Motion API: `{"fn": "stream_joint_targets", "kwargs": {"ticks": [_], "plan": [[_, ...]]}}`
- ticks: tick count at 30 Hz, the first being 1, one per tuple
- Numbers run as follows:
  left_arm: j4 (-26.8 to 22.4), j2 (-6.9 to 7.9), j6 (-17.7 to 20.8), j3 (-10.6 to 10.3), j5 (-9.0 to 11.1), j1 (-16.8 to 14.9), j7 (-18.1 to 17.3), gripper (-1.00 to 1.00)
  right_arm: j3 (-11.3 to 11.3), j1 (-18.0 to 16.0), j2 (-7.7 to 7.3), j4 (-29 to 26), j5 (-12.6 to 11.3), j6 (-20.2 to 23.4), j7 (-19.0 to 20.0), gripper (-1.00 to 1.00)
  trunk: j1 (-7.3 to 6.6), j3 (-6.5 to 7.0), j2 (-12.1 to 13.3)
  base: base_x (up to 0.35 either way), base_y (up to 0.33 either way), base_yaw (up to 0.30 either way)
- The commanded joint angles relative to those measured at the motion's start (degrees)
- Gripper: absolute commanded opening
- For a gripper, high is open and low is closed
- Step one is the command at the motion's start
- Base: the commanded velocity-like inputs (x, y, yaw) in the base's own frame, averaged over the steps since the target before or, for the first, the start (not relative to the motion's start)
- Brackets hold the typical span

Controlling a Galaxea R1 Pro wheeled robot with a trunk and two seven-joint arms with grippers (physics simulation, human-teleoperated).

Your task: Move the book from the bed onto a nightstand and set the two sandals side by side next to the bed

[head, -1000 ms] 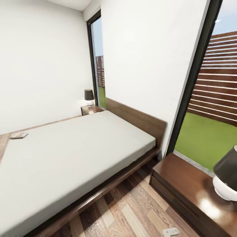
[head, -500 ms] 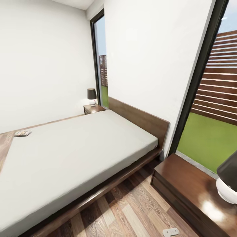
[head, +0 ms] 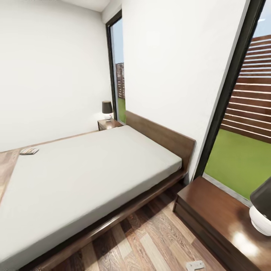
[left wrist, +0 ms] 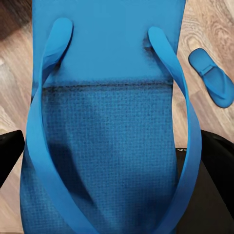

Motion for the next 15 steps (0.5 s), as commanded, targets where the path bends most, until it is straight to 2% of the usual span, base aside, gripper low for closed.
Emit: {"fn": "stream_joint_targets", "kwargs": {"ticks": [1,5,12,15], "plan": [[0.1,-0.01,-0.2,-0.2,0.4,-0.1,0.1,-1.0,0.3,0.0,-0.05,0.0,0.1,0.0,0.0,1.0,0.01,-0.08,-0.1,0.0,-0.017,0.23],[0.1,-0.01,-0.2,-0.2,0.4,-0.1,0.1,-1.0,0.3,0.0,-0.05,0.0,0.1,0.0,0.0,1.0,0.01,-0.08,-0.1,0.0,-0.008,0.245],[0.1,-0.01,-0.2,-0.2,0.4,-0.1,0.1,-1.0,0.3,0.0,-0.05,0.0,0.1,0.0,0.0,1.0,0.01,-0.08,-0.1,0.0,-0.001,0.098],[0.1,-0.01,-0.2,-0.2,0.4,-0.1,0.1,-1.0,0.3,0.0,-0.05,0.0,0.1,0.0,0.0,1.0,0.01,-0.08,-0.1,0.0,0.0,0.2]]}}
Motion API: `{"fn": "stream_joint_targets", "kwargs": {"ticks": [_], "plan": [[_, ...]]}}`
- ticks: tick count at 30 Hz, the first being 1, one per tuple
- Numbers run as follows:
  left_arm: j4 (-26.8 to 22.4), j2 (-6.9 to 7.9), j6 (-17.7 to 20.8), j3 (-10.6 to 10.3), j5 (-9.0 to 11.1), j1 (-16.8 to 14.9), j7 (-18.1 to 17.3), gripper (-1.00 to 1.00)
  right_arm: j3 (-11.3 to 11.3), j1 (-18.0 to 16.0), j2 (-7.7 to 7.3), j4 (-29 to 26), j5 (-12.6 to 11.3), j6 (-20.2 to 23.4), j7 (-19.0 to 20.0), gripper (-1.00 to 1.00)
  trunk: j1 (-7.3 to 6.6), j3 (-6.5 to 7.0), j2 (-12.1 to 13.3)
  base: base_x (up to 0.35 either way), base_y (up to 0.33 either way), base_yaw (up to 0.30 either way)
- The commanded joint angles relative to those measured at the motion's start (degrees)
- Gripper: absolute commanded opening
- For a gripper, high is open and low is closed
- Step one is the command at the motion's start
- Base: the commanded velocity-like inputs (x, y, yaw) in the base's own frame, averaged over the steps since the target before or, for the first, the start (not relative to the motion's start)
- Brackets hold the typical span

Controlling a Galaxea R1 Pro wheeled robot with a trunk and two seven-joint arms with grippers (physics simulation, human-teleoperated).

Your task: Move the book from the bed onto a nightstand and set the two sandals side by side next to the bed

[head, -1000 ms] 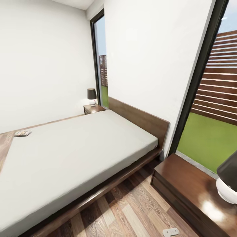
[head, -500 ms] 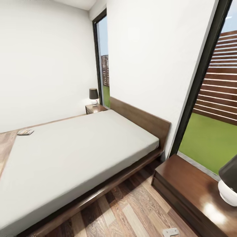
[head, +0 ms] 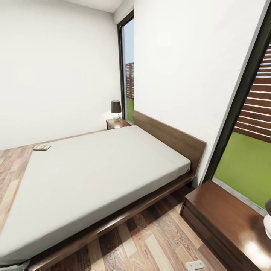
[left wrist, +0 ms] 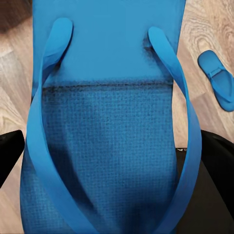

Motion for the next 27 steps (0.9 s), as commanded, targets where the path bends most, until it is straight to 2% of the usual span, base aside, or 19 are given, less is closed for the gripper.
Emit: {"fn": "stream_joint_targets", "kwargs": {"ticks": [1,8,27], "plan": [[0.1,-0.02,-0.2,-0.2,0.4,-0.1,0.2,-1.0,0.3,0.0,-0.06,0.0,0.1,0.0,0.0,1.0,0.01,-0.07,-0.1,0.0,0.0,0.211],[0.1,-0.02,-0.2,-0.2,0.4,-0.1,0.2,-1.0,0.3,0.0,-0.06,0.0,0.1,0.0,0.0,1.0,0.01,-0.07,-0.1,0.0,0.0,0.075],[0.0,-0.02,-0.2,-0.2,0.4,-0.1,0.1,-1.0,-0.1,0.0,-0.16,0.0,0.0,0.0,0.0,1.0,0.01,-0.07,-0.1,0.0,0.0,0.003]]}}
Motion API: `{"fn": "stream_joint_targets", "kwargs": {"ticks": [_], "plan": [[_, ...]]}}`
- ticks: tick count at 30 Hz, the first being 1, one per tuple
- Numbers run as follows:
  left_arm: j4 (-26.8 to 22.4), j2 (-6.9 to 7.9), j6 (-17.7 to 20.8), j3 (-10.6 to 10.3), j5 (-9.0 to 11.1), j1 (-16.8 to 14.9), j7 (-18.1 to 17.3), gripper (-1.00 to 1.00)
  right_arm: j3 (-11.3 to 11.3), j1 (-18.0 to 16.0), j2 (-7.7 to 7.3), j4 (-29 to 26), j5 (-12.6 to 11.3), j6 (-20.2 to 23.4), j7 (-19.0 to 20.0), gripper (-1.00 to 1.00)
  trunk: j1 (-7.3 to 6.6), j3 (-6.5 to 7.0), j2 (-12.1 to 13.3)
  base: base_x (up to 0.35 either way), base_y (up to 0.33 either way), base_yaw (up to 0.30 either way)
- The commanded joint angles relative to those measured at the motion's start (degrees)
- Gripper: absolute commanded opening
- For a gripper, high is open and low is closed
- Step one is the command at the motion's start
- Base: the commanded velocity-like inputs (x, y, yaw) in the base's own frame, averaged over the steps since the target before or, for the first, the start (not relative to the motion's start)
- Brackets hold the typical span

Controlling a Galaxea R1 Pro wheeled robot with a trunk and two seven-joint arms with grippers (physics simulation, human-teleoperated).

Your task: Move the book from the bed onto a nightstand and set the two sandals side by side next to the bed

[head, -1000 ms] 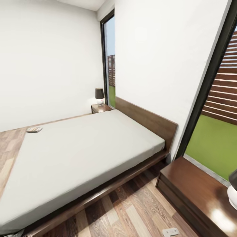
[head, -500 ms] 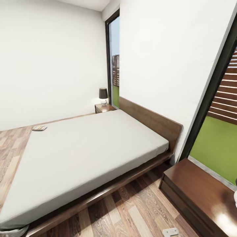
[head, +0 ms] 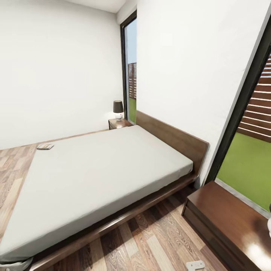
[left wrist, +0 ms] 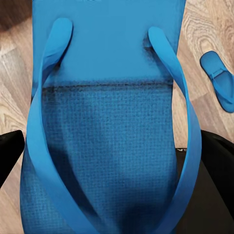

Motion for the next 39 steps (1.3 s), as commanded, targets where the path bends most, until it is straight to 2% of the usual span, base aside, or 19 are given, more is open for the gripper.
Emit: {"fn": "stream_joint_targets", "kwargs": {"ticks": [1,7,11,12,16,17,19,20,21,22,26,30,32,39], "plan": [[0.1,-0.01,-0.2,-0.2,0.4,0.0,0.2,-1.0,0.2,0.0,-0.07,0.0,0.1,0.0,0.0,1.0,0.01,-0.07,-0.1,0.0,0.0,0.0],[0.1,-0.01,0.1,-0.3,0.3,0.0,-0.1,-1.0,0.1,0.0,-0.06,0.0,-0.2,0.3,0.0,1.0,0.01,-0.07,-0.1,0.0,0.0,0.0],[-0.2,-0.22,2.8,-0.2,0.3,-0.3,-0.3,-1.0,-0.2,-0.4,-0.07,1.5,-0.3,3.7,-0.7,1.0,0.01,-0.07,-0.1,0.0,0.0,0.0],[-1.2,-0.27,5.3,-0.2,0.3,-0.6,-0.3,-1.0,-0.2,-0.6,-0.03,2.8,-0.4,5.2,-1.7,1.0,0.01,-0.07,-0.1,0.0,0.0,0.0],[-6.1,-0.23,12.7,-0.2,0.3,-2.0,-0.3,-1.0,-0.3,-1.0,0.23,4.4,-0.5,7.0,-4.4,1.0,0.01,-0.07,-0.1,0.0,0.0,0.0],[-9.9,-0.23,17.0,-0.2,0.3,-2.5,-0.3,-1.0,-0.3,-1.2,0.37,4.9,-0.5,7.5,-5.6,1.0,0.01,-0.07,-0.1,0.0,0.0,0.0],[-14.1,-0.29,21.4,-0.2,0.4,-2.8,-0.4,-1.0,-0.4,-1.5,0.48,5.3,-0.7,7.9,-6.6,1.0,0.01,-0.07,-0.1,0.0,0.0,0.0],[-18.2,-0.4,25.5,-0.2,0.4,-3.1,-0.3,-1.0,-0.4,-1.8,0.56,5.9,-1.3,8.6,-7.3,1.0,0.01,-0.07,-0.1,0.0,0.0,0.0],[-20.0,-0.46,27.4,-0.1,0.4,-3.2,-0.3,-1.0,-0.4,-2.1,0.6,6.3,-1.8,9.3,-7.7,1.0,0.01,-0.07,-0.1,0.0,0.0,0.0],[-23.2,-0.55,30.8,-0.1,0.3,-3.5,-0.3,-1.0,-0.4,-2.9,0.66,7.0,-3.0,11.0,-8.2,1.0,0.01,-0.07,-0.1,0.0,0.0,0.0],[-27.4,-0.67,37.8,-0.1,0.2,-7.1,-0.1,-1.0,-0.4,-4.6,0.67,8.2,-5.3,14.2,-8.9,1.0,0.01,-0.07,-0.1,0.0,0.0,0.0],[-26.7,-0.63,39.8,-0.1,0.1,-9.5,0.2,-1.0,-0.3,-5.3,1.07,8.4,-5.8,15.1,-9.1,1.0,0.01,-0.07,-0.1,0.0,0.0,0.0],[-25.1,-0.49,40.0,-0.1,0.1,-10.1,0.2,-1.0,-0.3,-5.5,2.02,8.6,-5.9,15.3,-9.1,1.0,0.01,-0.07,-0.1,0.0,0.0,0.0],[-22.7,-0.23,37.6,-0.1,0.2,-10.5,0.1,-1.0,-0.2,-5.8,3.41,8.5,-5.7,15.6,-9.1,1.0,0.01,-0.07,-0.1,0.0,0.0,0.0]]}}
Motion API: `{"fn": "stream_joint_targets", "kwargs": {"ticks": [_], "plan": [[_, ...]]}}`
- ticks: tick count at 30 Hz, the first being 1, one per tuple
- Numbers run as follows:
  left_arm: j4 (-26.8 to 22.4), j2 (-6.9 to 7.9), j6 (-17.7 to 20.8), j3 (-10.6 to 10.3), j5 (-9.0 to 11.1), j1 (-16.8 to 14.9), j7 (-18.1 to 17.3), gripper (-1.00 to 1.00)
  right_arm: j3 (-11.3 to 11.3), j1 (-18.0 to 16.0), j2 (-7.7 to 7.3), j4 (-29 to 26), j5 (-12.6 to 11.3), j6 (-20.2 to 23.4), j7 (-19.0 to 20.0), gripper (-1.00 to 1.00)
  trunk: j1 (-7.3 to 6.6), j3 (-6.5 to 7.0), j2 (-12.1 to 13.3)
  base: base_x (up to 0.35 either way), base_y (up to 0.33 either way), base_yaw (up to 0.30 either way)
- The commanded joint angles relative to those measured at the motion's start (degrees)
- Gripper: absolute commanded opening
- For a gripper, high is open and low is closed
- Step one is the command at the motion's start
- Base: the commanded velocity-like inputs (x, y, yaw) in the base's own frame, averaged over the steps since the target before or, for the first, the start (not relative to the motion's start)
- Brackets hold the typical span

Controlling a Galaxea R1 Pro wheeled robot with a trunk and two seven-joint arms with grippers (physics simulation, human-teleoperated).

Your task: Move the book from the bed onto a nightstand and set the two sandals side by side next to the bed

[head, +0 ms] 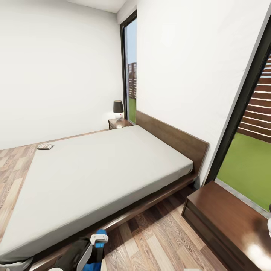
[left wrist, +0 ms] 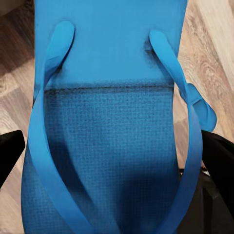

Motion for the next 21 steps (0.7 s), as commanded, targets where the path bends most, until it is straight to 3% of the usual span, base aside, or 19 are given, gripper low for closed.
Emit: {"fn": "stream_joint_targets", "kwargs": {"ticks": [1,6,10,21], "plan": [[0.2,0.04,0.1,-0.2,0.3,0.0,0.2,-1.0,0.3,0.0,0.05,-0.1,-0.5,0.3,-0.3,1.0,0.01,-0.08,-0.1,0.0,0.0,0.0],[6.4,-0.15,-1.2,-0.1,0.5,-0.1,0.3,-1.0,0.3,-0.2,0.73,-0.4,-0.3,0.4,-0.3,1.0,0.01,-0.08,-0.1,0.0,0.0,0.0],[8.7,-0.09,-3.7,-0.1,0.6,-0.1,0.1,-1.0,0.3,-0.4,0.96,-0.4,-0.3,0.3,-0.3,1.0,0.01,-0.08,-0.1,0.0,0.0,0.0],[11.3,-0.4,-6.0,0.0,0.6,0.1,0.1,-1.0,0.6,-0.4,1.02,-0.3,0.0,-0.3,-0.2,1.0,0.01,-0.08,-0.1,0.0,0.0,0.0]]}}
